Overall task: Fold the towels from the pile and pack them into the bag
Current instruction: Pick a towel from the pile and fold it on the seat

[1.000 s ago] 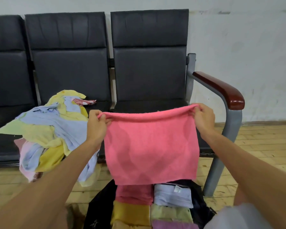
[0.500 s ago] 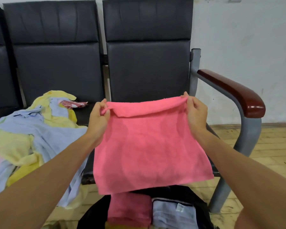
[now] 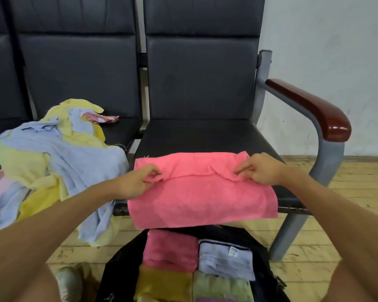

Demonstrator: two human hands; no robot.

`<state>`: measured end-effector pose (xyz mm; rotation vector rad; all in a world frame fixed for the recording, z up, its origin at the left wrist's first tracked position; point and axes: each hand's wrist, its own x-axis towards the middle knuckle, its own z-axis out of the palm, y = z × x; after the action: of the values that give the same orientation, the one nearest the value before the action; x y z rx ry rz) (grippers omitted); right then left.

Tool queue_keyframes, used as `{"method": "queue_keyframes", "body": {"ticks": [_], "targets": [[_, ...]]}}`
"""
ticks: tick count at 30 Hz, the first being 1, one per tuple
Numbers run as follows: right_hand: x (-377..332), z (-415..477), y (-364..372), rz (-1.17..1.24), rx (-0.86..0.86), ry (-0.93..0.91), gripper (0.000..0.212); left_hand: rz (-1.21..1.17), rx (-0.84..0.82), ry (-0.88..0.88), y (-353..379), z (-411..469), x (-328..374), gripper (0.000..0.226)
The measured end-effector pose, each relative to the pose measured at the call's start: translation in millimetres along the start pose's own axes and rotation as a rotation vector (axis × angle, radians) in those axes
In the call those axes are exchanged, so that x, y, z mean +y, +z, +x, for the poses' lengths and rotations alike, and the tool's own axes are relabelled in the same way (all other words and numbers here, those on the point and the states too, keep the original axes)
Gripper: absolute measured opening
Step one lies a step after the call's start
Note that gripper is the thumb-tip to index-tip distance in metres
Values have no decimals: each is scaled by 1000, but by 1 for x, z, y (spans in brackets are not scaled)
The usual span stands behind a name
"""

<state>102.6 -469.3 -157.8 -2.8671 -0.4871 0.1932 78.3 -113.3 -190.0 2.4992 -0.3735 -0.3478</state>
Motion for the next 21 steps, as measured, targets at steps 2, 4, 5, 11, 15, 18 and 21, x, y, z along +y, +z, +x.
{"method": "queue_keyframes", "body": {"ticks": [2, 4, 5, 11, 15, 18, 21], "targets": [[1, 1, 3, -23, -28, -5, 29, 75, -58, -6, 6, 5, -9, 49], [3, 6, 6, -7, -52, -3, 38, 94, -25, -14, 9, 15, -13, 55], [4, 10, 9, 0, -52, 5, 40, 92, 10, -11, 10, 21, -14, 54], [5, 34, 26, 43, 80, 29, 37, 95, 208, 28, 12, 55, -32, 46], [2, 43, 36, 57, 143, 70, 39, 95, 294, 77, 13, 70, -36, 44], [6, 49, 40, 84, 310, 81, 40, 38, 398, 165, 12, 66, -28, 30], [8, 49, 33, 147, 473, 71, 36, -41, 457, 240, 5, 52, -19, 21]]}}
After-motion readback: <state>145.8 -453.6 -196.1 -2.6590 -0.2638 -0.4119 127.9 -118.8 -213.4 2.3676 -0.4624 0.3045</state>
